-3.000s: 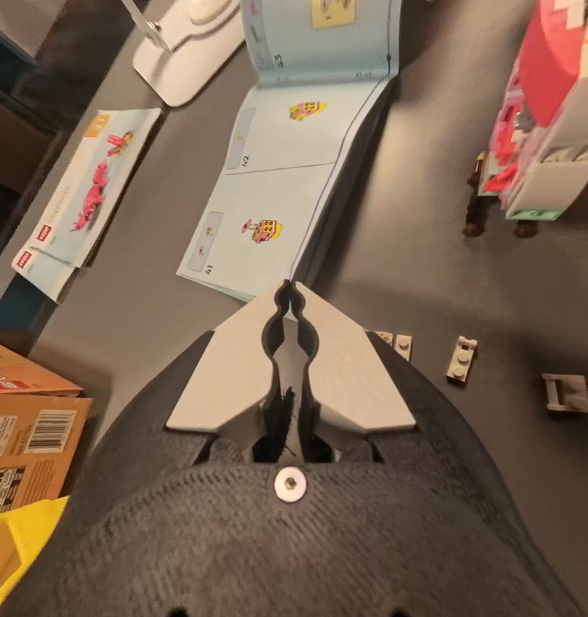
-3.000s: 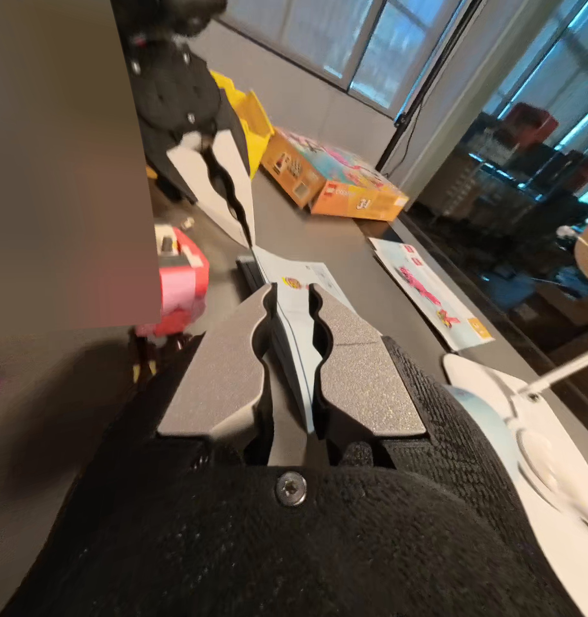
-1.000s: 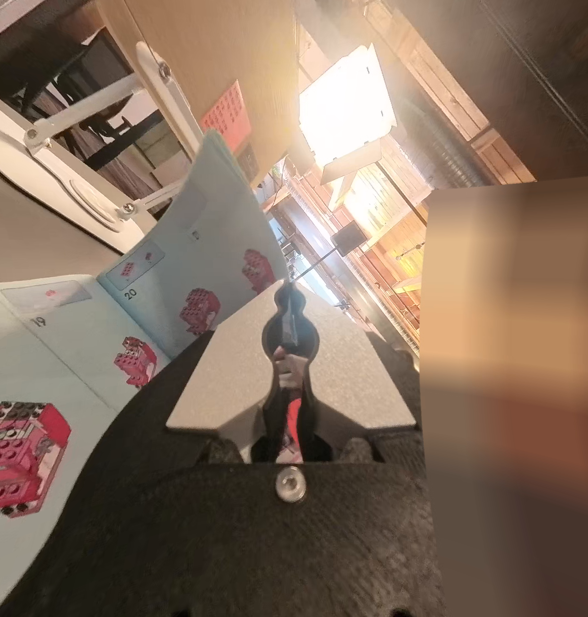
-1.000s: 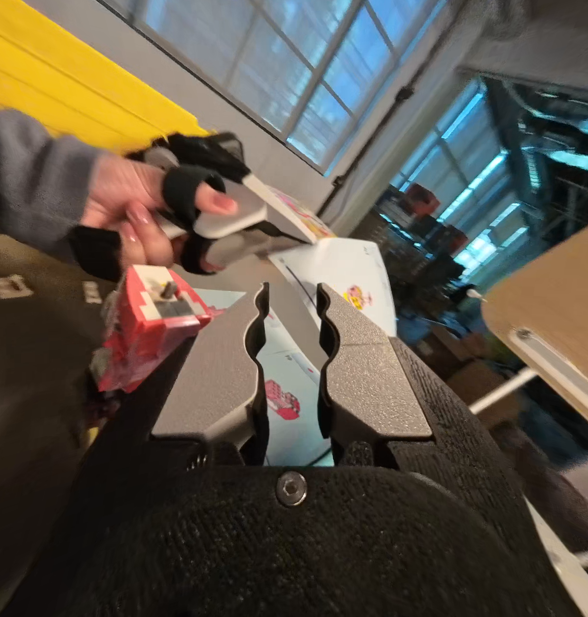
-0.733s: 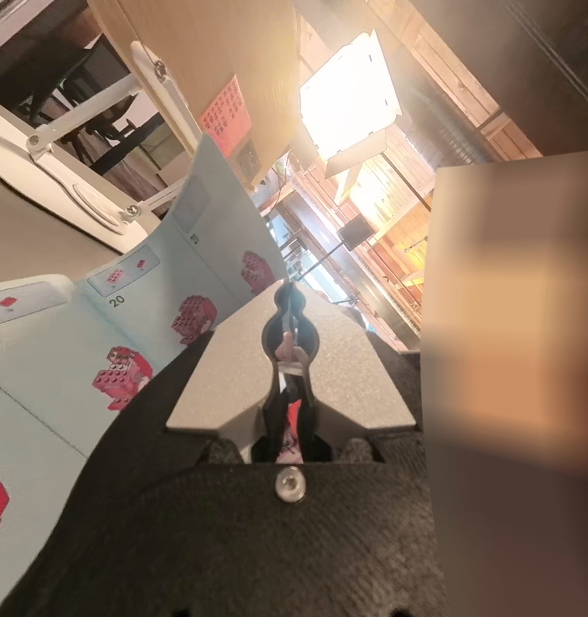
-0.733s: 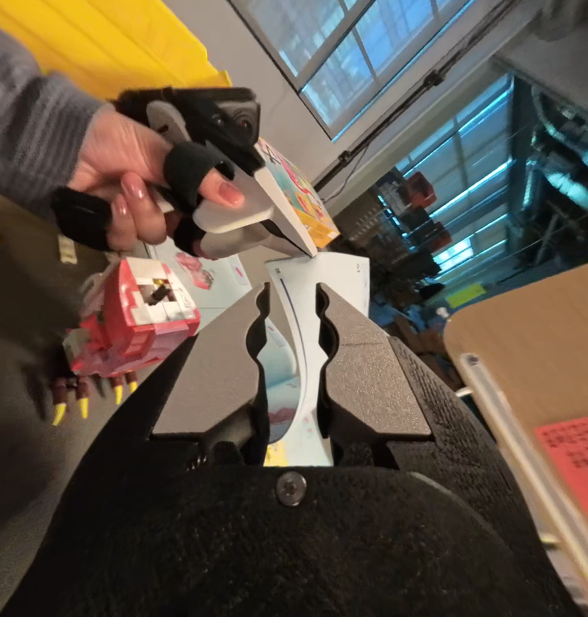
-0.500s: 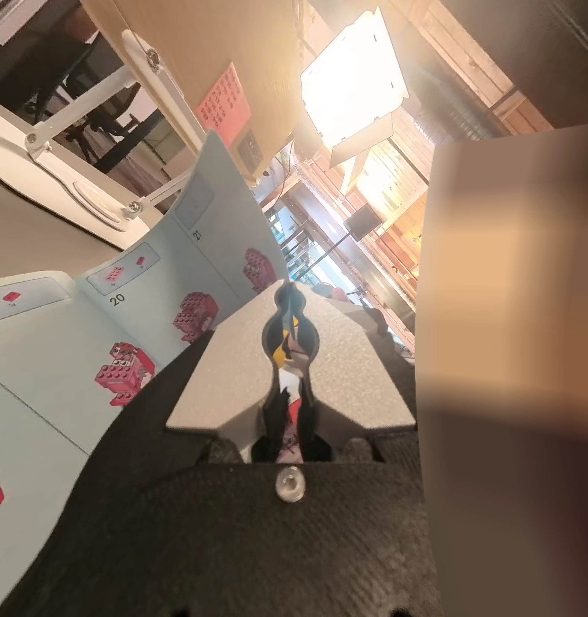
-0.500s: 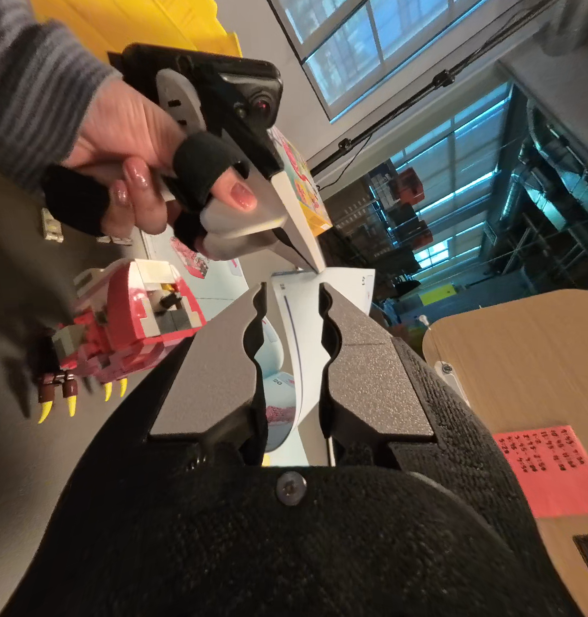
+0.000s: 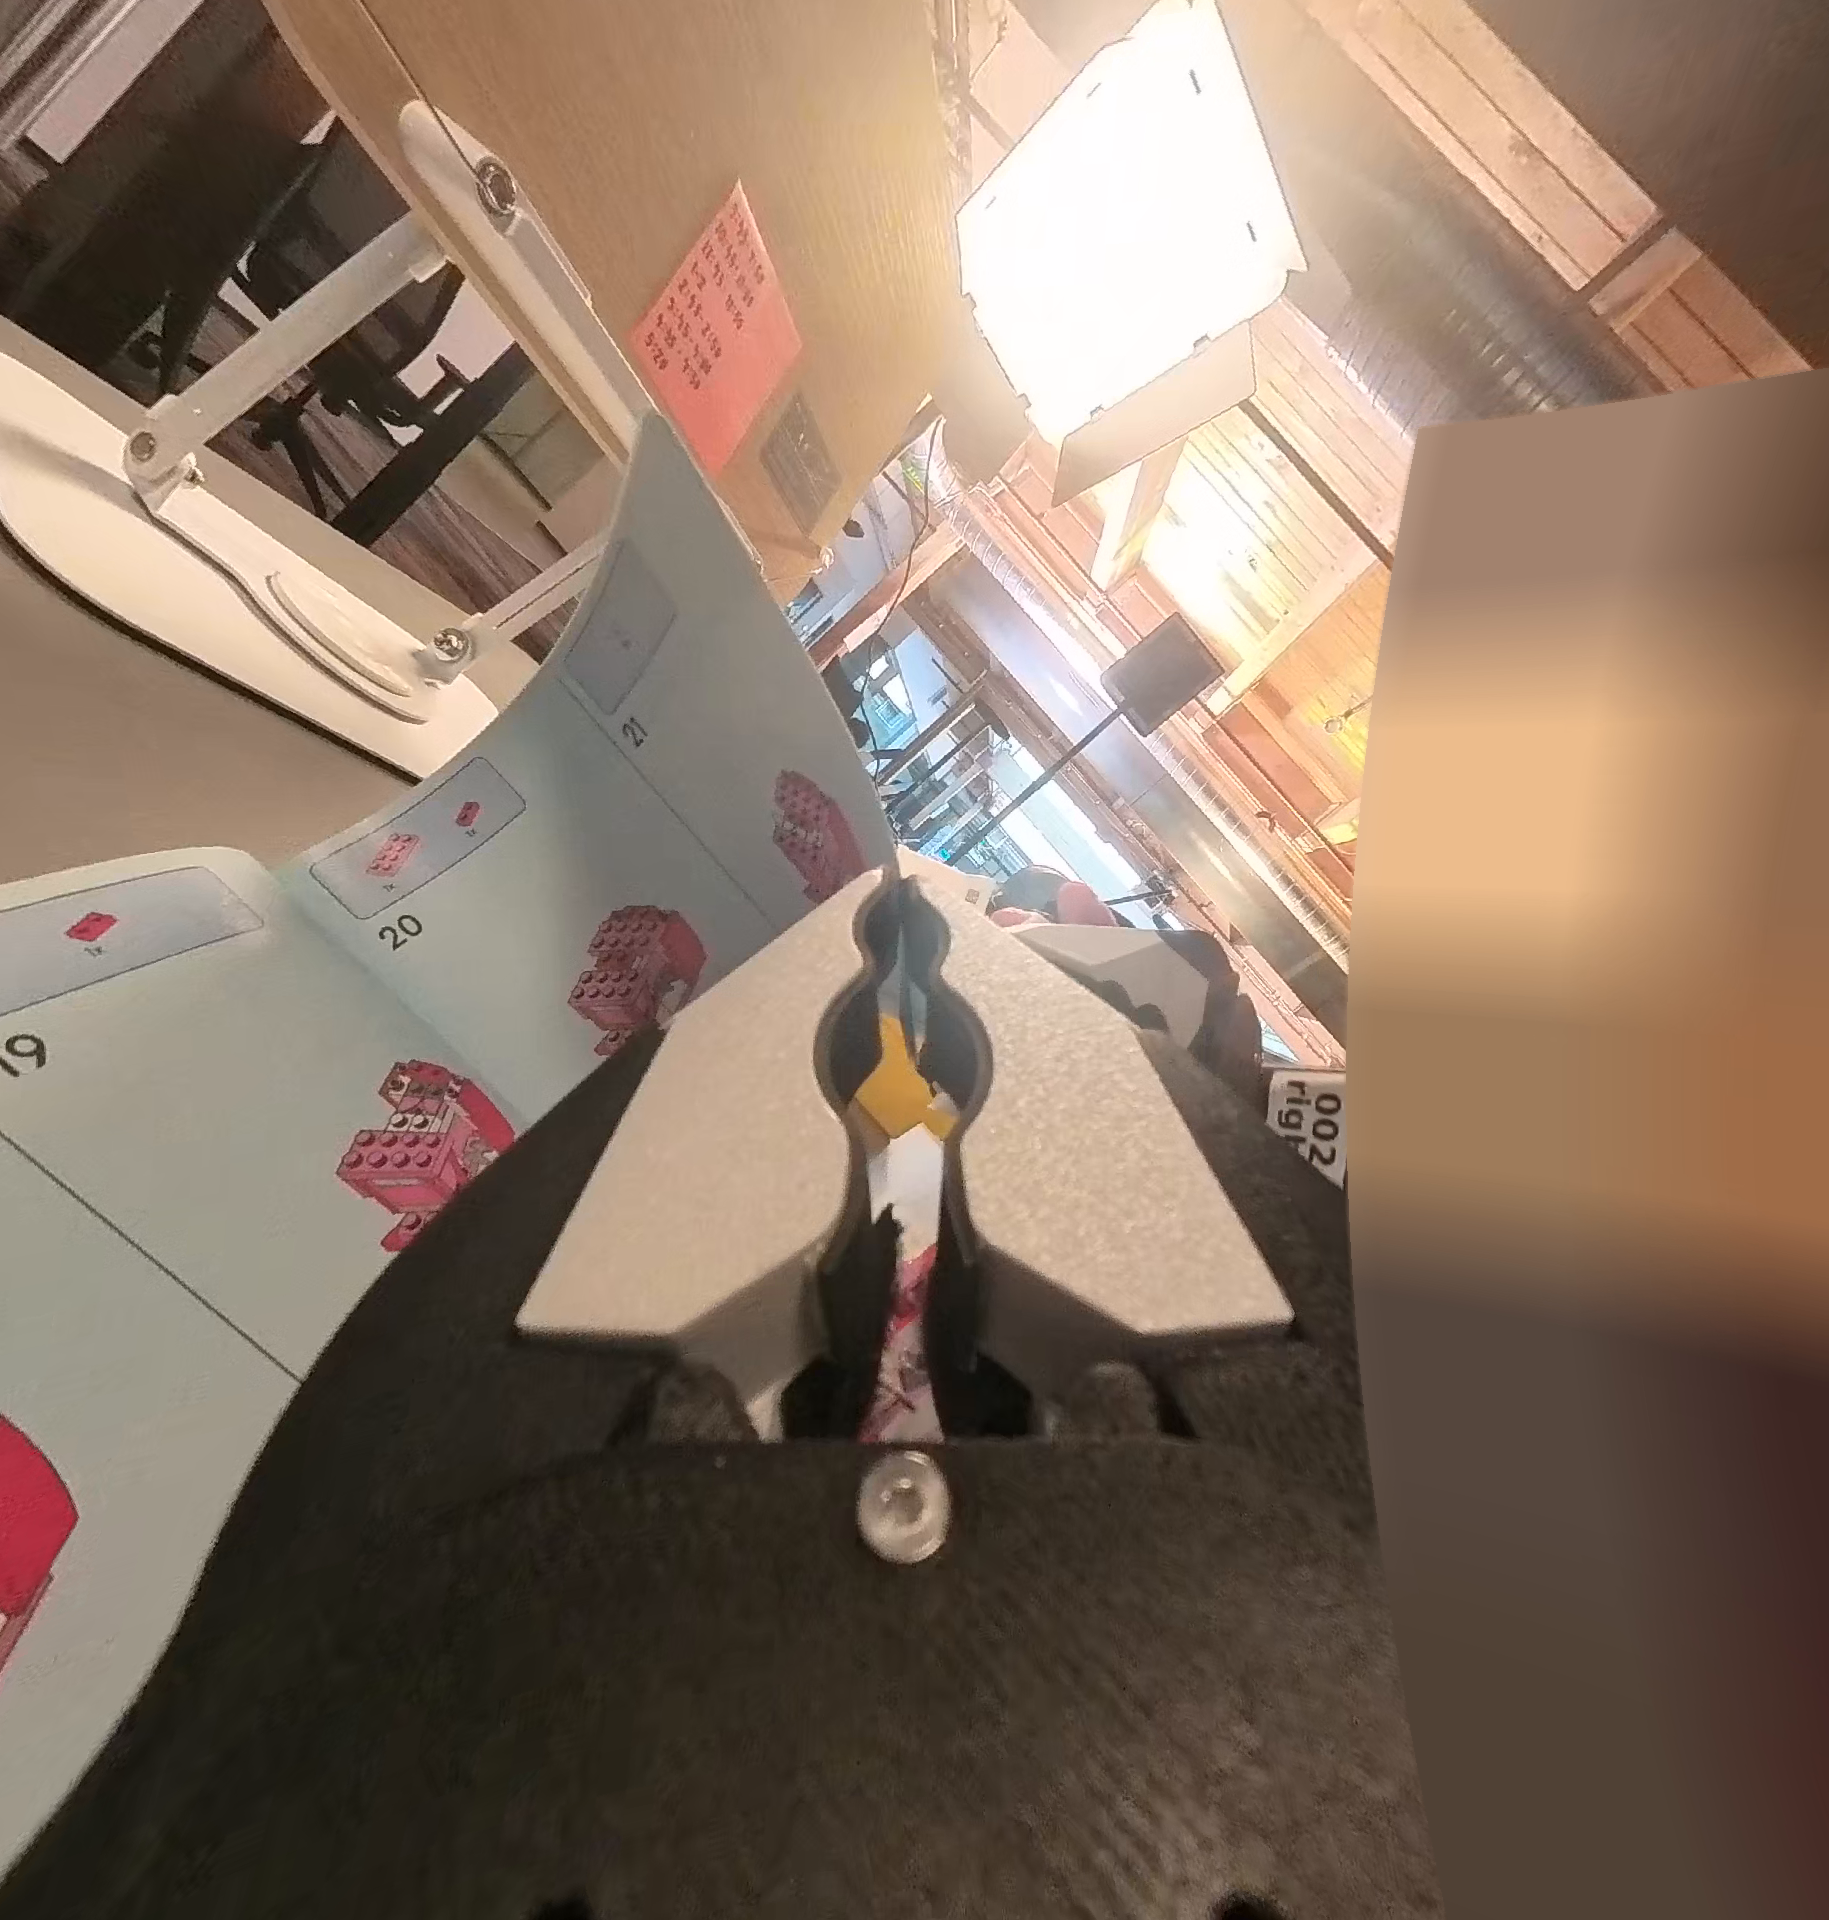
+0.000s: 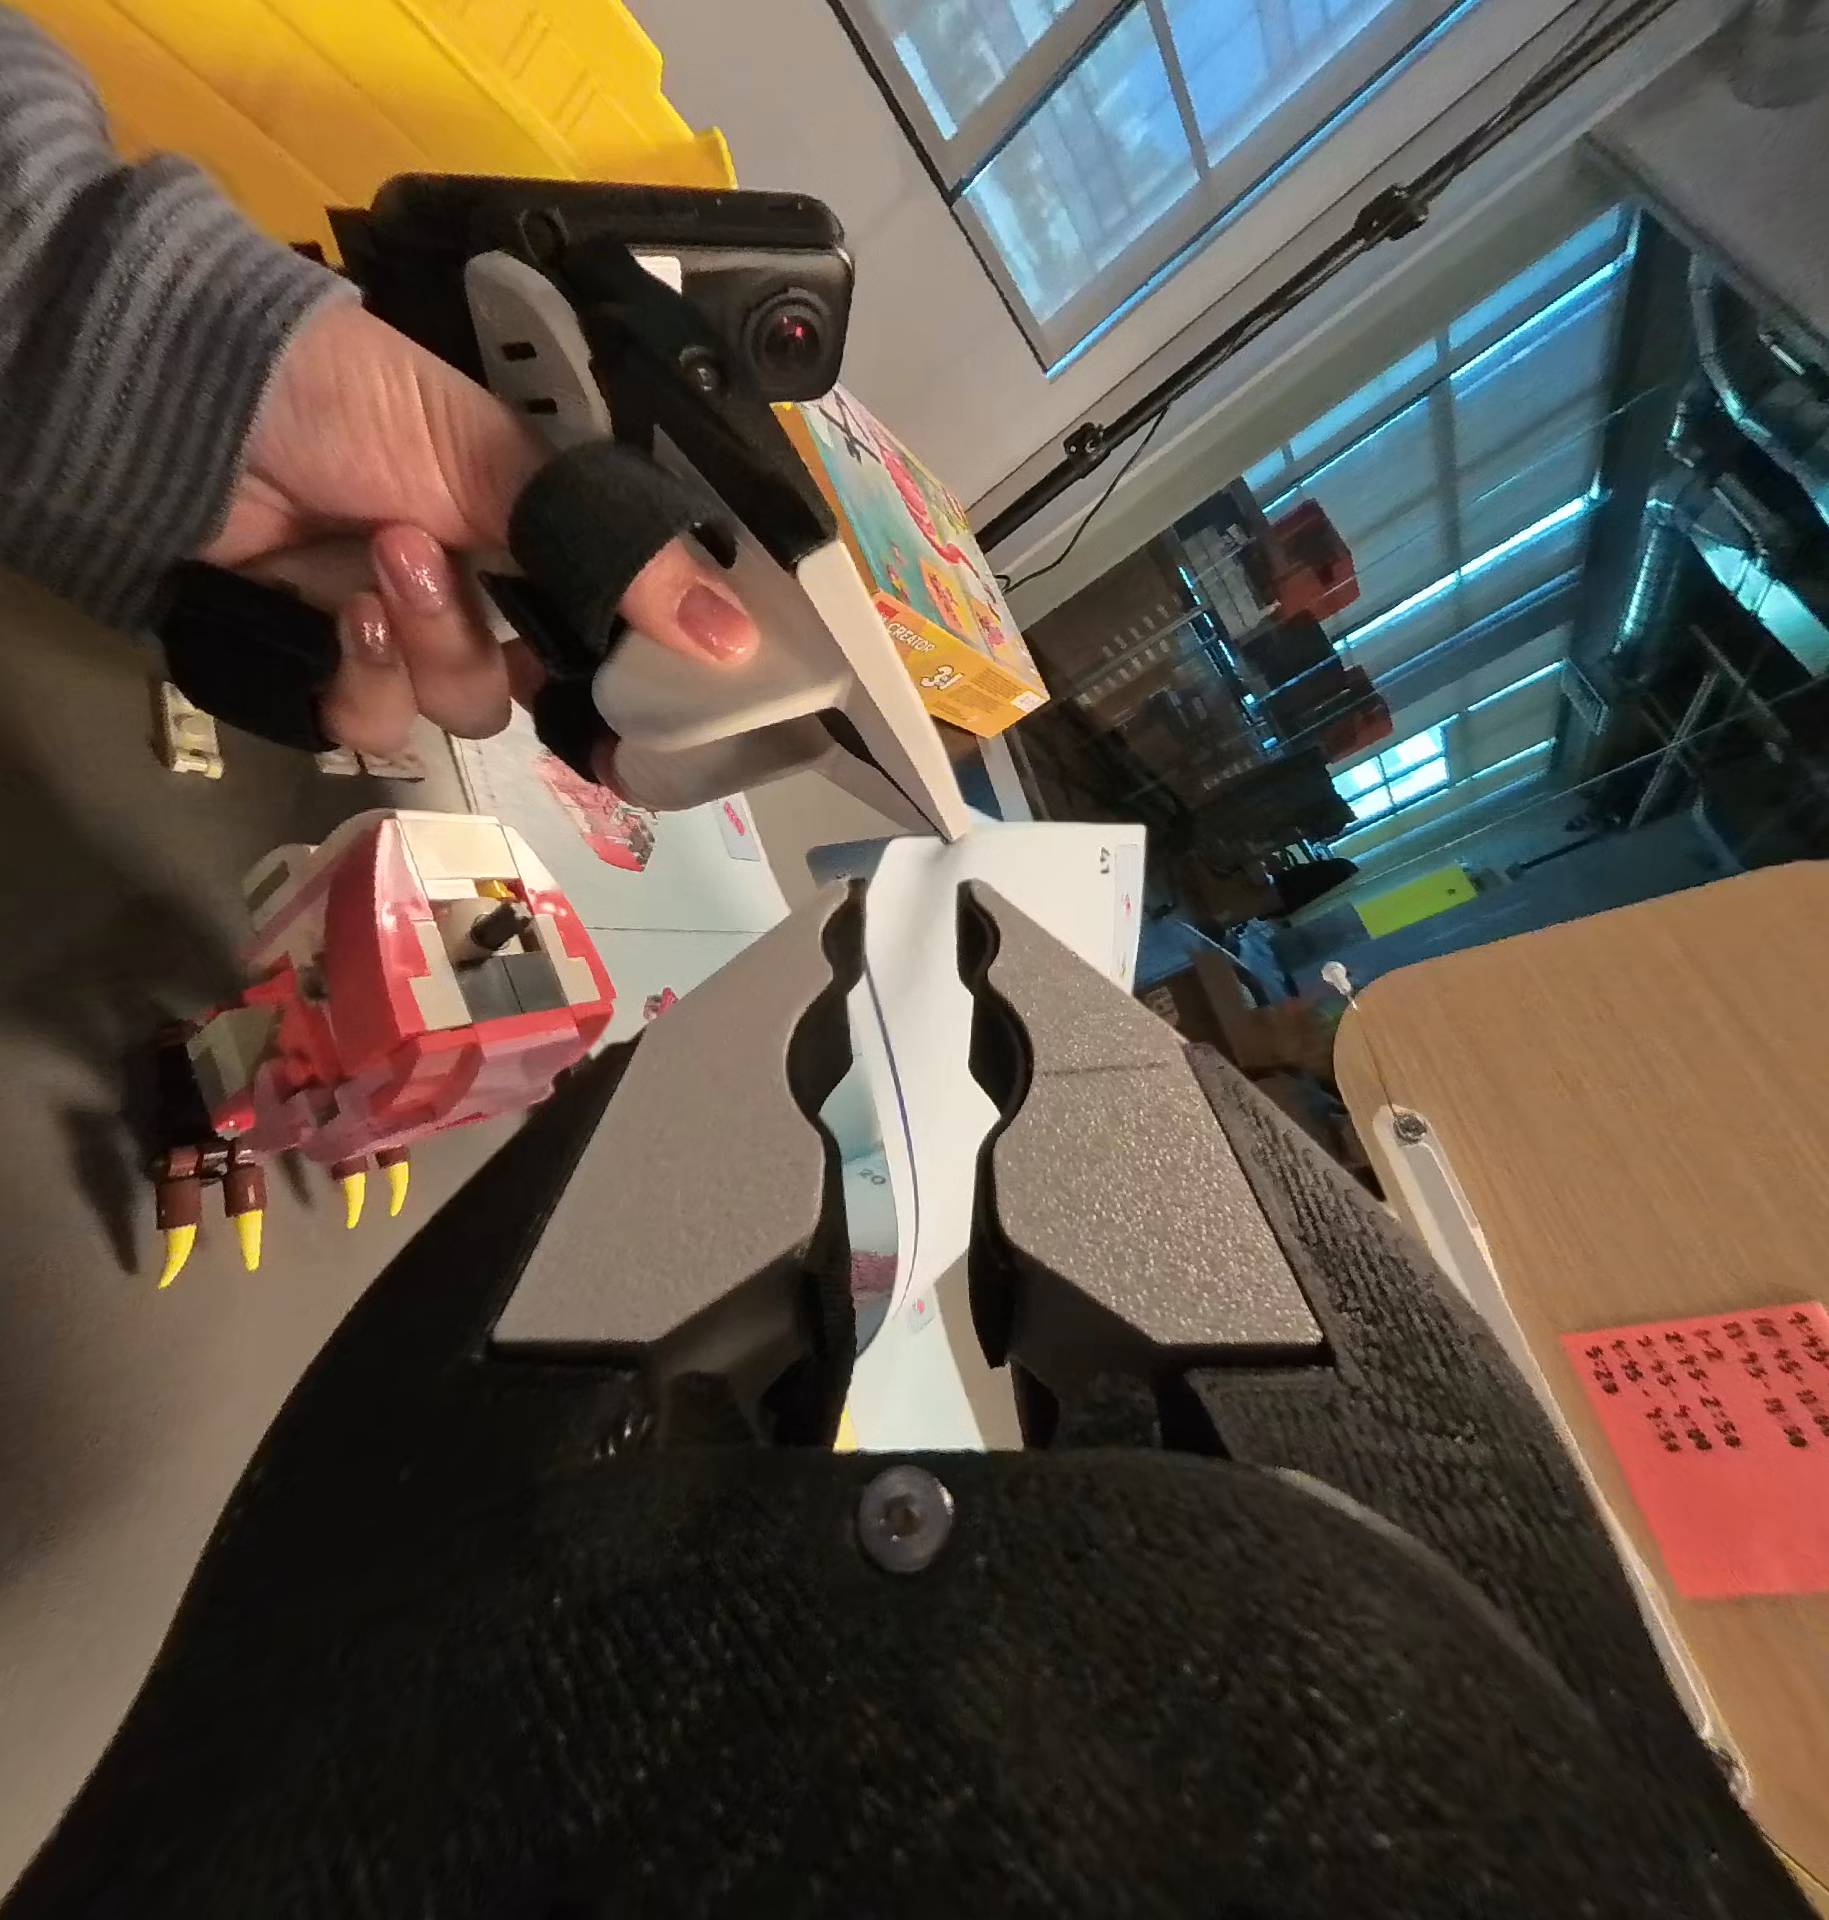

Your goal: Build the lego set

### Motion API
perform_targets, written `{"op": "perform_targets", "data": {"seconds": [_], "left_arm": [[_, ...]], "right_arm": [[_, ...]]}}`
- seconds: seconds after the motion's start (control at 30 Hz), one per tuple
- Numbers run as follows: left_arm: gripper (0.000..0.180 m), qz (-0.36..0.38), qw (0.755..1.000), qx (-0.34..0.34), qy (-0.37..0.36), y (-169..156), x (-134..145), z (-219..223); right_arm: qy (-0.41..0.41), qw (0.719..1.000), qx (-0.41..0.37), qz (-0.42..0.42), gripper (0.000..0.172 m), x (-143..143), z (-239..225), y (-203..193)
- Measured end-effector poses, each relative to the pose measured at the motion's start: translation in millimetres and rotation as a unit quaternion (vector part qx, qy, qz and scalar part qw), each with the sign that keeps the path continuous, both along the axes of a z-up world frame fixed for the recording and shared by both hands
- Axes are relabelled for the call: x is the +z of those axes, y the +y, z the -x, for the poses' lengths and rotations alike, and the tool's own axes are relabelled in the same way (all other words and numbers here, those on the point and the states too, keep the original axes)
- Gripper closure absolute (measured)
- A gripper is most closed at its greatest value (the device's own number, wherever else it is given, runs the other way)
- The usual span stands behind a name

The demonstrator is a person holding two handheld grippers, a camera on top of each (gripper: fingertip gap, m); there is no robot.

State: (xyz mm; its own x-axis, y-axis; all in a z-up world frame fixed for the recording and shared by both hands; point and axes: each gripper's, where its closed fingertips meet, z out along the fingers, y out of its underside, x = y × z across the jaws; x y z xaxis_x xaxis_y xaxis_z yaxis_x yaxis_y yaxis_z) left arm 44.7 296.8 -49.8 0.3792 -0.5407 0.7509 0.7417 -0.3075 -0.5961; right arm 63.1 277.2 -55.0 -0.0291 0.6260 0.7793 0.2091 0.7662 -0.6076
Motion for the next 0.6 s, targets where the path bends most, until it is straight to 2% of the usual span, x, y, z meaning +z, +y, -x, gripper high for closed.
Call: {"op": "perform_targets", "data": {"seconds": [0.07,0.2,0.4,0.53,0.6], "left_arm": [[0.18,0.002,1.0,0.001,0.005,0,-1,0],[0.18,0.001,1.0,0.003,0.007,0,-1,0],[0.18,0.002,1.0,0.001,0.01,0,-1,-2],[0.18,0.002,1.0,0.001,0.012,0,-1,-3],[0.18,0.002,1.0,0.0,0.012,0,-1,-3]], "right_arm": [[0.001,1.0,-0.007,0.006,0.157,1,-2,4],[0.006,1.0,-0.022,0.017,0.172,4,-7,14],[-0.002,0.998,0.005,0.058,0.172,0,-5,5],[-0.014,0.999,0.014,0.039,0.149,-4,0,-3],[-0.021,1.0,0.005,0.012,0.144,-9,3,-3]]}}
